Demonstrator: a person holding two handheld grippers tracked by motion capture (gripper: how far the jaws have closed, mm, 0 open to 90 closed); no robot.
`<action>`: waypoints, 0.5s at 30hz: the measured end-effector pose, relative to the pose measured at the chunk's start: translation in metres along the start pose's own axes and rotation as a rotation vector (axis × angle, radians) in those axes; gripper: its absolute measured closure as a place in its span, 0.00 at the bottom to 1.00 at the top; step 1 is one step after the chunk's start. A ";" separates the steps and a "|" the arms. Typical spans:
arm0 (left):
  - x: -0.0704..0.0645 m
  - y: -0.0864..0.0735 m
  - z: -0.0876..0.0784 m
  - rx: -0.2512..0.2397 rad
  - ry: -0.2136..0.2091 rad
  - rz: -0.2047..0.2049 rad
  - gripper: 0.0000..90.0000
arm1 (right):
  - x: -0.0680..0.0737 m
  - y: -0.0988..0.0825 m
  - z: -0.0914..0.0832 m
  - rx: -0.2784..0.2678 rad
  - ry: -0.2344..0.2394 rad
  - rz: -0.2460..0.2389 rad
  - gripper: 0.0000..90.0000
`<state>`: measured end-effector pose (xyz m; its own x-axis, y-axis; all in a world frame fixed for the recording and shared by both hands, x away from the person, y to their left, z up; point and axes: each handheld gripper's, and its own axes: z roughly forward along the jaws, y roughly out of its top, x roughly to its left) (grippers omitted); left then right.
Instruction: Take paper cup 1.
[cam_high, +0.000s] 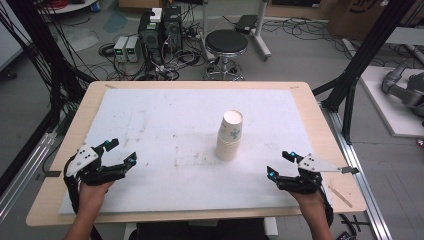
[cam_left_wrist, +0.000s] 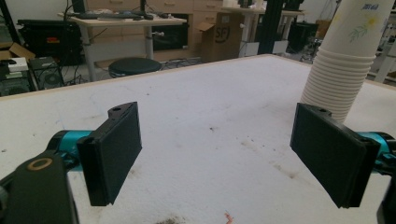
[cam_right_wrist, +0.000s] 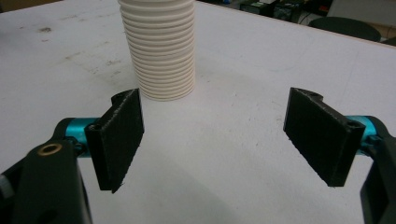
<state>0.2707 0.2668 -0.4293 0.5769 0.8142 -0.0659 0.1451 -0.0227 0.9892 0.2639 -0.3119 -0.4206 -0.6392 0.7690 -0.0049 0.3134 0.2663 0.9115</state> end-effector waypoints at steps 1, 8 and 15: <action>0.000 0.000 0.000 0.000 0.001 0.000 0.18 | 0.000 0.000 0.000 0.000 0.001 -0.001 0.23; 0.001 -0.001 0.003 0.002 -0.004 -0.004 0.18 | -0.001 -0.001 0.000 -0.005 0.001 0.009 0.23; 0.002 -0.003 0.004 0.008 0.007 -0.011 0.18 | -0.005 -0.002 0.002 -0.009 0.007 0.019 0.23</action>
<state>0.2747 0.2663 -0.4329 0.5695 0.8185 -0.0762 0.1580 -0.0180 0.9873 0.2676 -0.3147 -0.4237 -0.6378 0.7700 0.0152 0.3191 0.2463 0.9152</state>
